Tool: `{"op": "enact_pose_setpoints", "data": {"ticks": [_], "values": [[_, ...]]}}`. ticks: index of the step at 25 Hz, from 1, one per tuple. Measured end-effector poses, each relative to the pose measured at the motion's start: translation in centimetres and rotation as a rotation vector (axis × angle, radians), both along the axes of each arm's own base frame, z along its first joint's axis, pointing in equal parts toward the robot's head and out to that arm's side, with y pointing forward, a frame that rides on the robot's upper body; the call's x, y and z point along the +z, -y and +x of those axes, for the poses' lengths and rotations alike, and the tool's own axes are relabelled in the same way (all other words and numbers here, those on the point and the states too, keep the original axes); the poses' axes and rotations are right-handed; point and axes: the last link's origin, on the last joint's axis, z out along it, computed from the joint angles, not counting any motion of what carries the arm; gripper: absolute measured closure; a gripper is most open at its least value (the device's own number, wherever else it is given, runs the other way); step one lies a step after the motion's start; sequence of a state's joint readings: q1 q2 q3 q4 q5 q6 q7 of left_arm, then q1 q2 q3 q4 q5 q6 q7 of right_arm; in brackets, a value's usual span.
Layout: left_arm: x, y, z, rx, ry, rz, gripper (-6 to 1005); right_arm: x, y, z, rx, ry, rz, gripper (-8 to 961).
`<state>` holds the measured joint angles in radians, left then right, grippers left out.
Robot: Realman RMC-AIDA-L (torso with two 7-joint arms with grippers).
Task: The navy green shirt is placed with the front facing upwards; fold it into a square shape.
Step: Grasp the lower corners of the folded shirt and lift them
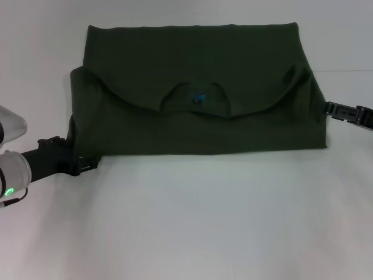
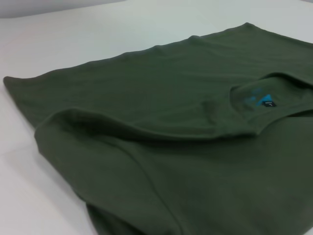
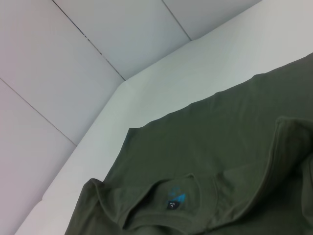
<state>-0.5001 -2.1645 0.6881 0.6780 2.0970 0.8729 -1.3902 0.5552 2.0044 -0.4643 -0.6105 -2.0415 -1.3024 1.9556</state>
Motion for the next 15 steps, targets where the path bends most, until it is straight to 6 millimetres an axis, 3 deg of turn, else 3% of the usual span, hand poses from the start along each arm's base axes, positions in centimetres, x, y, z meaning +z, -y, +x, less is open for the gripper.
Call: {"op": "enact_pose_setpoints", "data": {"ticks": [11, 15], "values": [[0.41, -0.61, 0.08, 0.046, -0.005, 0.004, 344, 0.03, 0.02, -0.01, -0.001, -0.003, 0.0, 62], [0.47, -0.85, 0.24, 0.043, -0.008, 0.008, 620, 0.08, 0.02, -0.02, -0.003, -0.009, 0.001, 64]]}}
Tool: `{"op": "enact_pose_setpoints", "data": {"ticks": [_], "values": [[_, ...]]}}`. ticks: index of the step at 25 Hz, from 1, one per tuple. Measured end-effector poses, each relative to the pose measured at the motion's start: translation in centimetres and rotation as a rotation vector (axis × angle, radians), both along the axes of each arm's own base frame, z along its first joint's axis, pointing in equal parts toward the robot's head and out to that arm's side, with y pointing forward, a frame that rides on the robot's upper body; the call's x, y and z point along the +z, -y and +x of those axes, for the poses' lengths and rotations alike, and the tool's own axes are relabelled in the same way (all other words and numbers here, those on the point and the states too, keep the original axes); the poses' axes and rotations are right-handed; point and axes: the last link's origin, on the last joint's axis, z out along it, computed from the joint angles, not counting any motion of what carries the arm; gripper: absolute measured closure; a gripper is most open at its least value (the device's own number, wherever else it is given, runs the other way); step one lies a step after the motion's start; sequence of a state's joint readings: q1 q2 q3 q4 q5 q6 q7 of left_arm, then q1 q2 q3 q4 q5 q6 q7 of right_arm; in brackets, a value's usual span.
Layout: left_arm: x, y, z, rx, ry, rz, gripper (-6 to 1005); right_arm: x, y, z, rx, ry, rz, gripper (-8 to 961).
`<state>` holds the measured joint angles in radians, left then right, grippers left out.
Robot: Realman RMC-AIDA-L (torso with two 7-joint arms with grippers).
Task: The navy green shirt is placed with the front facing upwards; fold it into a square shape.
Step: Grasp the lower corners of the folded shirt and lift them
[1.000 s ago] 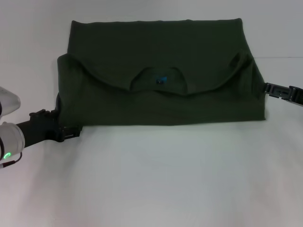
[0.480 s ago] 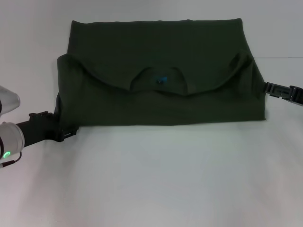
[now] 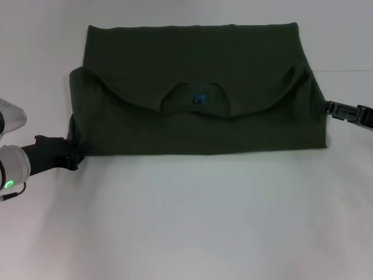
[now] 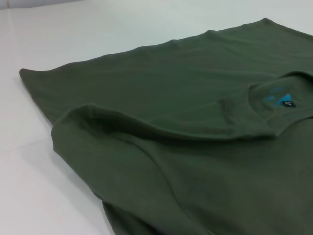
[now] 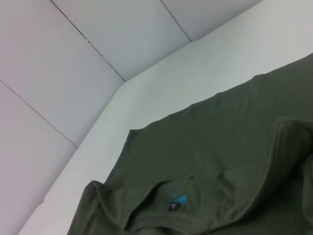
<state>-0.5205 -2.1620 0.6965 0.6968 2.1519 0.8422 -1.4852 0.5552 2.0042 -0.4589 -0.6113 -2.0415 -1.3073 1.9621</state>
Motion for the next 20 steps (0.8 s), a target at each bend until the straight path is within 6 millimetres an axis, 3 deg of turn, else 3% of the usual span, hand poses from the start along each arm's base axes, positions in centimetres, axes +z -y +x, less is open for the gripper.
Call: {"op": "enact_pose_setpoints", "data": {"ticks": [9, 15, 20], "values": [[0.3, -0.2, 0.1, 0.006, 0.0, 0.002, 982, 0.7, -0.1, 0.7, -0.031, 0.033, -0.018, 69], [0.3, -0.1, 0.5, -0.01, 0.001, -0.023, 983, 1.1, -0.8, 1.7, -0.131, 0.123, -0.076, 72], [0.2, 0.1, 0.6, -0.017, 0.009, -0.036, 982, -0.3, -1.6, 1.3, -0.14, 0.185, -0.1, 74]]}}
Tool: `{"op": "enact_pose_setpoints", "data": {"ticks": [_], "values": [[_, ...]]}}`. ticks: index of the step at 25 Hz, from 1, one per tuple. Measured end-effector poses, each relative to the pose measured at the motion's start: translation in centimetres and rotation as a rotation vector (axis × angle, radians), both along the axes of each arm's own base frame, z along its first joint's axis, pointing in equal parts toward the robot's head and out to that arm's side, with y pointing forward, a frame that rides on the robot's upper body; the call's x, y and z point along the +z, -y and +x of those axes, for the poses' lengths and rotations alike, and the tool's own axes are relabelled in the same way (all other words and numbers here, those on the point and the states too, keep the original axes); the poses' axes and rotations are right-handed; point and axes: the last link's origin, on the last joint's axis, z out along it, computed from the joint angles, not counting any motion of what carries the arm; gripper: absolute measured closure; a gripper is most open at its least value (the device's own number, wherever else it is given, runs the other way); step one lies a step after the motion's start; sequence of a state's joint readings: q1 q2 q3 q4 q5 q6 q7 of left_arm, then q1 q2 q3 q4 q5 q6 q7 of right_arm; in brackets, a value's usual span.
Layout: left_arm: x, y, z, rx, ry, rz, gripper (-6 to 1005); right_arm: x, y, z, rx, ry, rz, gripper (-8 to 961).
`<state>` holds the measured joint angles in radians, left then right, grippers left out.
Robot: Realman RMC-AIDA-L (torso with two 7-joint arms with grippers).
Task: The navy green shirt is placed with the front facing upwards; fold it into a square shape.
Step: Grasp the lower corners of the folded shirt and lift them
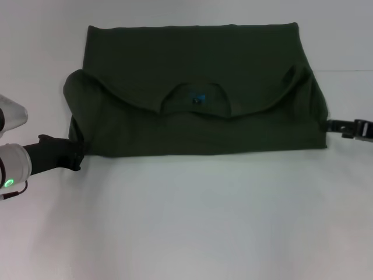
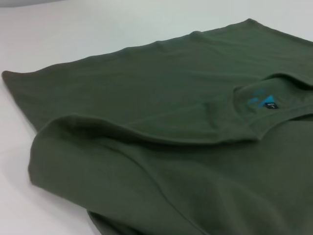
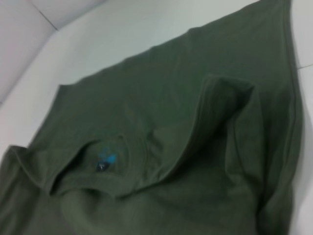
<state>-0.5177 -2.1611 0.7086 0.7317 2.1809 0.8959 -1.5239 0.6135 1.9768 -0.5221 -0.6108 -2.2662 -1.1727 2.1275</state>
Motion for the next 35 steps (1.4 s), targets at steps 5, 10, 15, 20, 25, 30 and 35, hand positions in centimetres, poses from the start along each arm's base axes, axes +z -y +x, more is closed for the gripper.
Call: {"op": "enact_pose_setpoints", "data": {"ticks": [5, 10, 15, 20, 25, 30, 35], "values": [[0.0, 0.1, 0.0, 0.001, 0.001, -0.002, 983, -1.7, -0.7, -0.4, -0.001, 0.064, -0.002, 77], [0.0, 0.1, 0.0, 0.0, 0.001, -0.003, 983, -2.5, -1.1, -0.3, -0.016, 0.083, 0.008, 79], [-0.1, -0.1, 0.1, -0.005, -0.004, -0.008, 983, -3.2, -1.4, -0.3, -0.018, 0.106, 0.01, 82], [-0.1, -0.1, 0.2, -0.007, -0.004, -0.008, 983, -3.6, -1.7, -0.9, -0.005, 0.112, 0.004, 84], [0.0, -0.2, 0.2, -0.009, -0.005, -0.007, 983, -4.3, -1.7, -1.5, 0.026, 0.135, -0.038, 219], [0.0, -0.2, 0.2, -0.009, -0.005, -0.007, 983, -4.4, -1.4, -1.4, 0.029, 0.129, -0.049, 366], [-0.1, 0.2, 0.4, -0.012, 0.022, -0.024, 982, -4.4, -0.9, -1.2, 0.03, 0.112, -0.065, 462]]}}
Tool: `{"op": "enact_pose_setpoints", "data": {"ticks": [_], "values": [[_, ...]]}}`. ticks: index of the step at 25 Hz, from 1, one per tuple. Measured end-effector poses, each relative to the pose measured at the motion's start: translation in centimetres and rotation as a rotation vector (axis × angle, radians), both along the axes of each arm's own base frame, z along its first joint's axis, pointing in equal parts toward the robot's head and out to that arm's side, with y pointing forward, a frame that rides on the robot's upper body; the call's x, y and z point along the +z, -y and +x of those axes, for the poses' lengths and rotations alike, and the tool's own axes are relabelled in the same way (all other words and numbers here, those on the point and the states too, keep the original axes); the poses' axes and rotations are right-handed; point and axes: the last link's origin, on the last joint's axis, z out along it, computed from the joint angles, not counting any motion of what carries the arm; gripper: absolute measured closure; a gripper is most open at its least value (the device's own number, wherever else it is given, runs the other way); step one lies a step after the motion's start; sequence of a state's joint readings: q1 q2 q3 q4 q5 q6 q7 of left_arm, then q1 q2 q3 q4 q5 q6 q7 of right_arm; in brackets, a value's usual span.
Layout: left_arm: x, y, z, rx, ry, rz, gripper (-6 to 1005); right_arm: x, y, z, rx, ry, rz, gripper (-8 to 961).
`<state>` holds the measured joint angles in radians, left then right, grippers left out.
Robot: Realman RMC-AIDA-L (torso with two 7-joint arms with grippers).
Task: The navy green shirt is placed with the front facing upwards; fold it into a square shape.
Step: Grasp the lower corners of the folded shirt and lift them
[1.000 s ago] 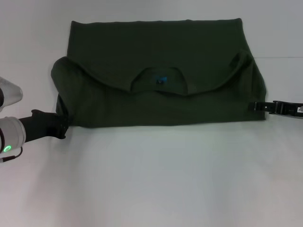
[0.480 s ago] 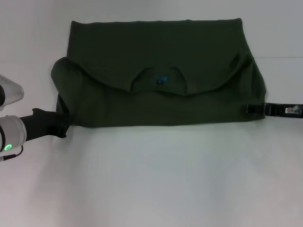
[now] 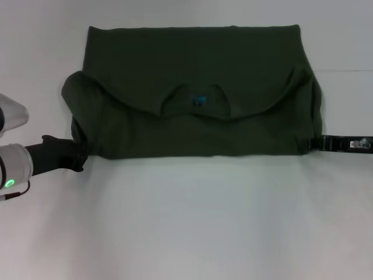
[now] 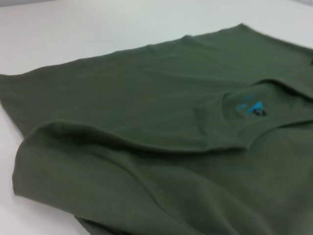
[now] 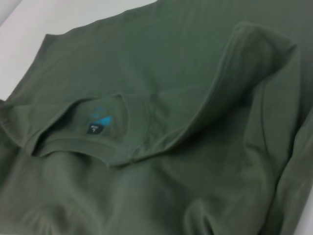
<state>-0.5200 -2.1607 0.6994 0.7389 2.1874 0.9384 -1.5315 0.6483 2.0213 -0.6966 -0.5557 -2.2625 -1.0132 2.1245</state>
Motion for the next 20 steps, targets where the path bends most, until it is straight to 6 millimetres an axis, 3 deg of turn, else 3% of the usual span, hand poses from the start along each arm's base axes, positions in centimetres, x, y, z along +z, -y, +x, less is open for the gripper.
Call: {"op": "enact_pose_setpoints", "data": {"ticks": [3, 11, 20], "values": [[0.7, 0.4, 0.1, 0.002, 0.031, -0.003, 982, 0.3, 0.4, 0.2, 0.007, -0.009, -0.006, 519], [2.0, 2.2, -0.2, 0.032, 0.095, -0.02, 982, 1.6, 2.4, 1.7, 0.024, -0.058, 0.033, 943], [2.0, 4.3, -0.3, 0.035, 0.181, -0.085, 982, 2.3, 4.9, 3.3, 0.033, -0.101, 0.024, 942]]}}
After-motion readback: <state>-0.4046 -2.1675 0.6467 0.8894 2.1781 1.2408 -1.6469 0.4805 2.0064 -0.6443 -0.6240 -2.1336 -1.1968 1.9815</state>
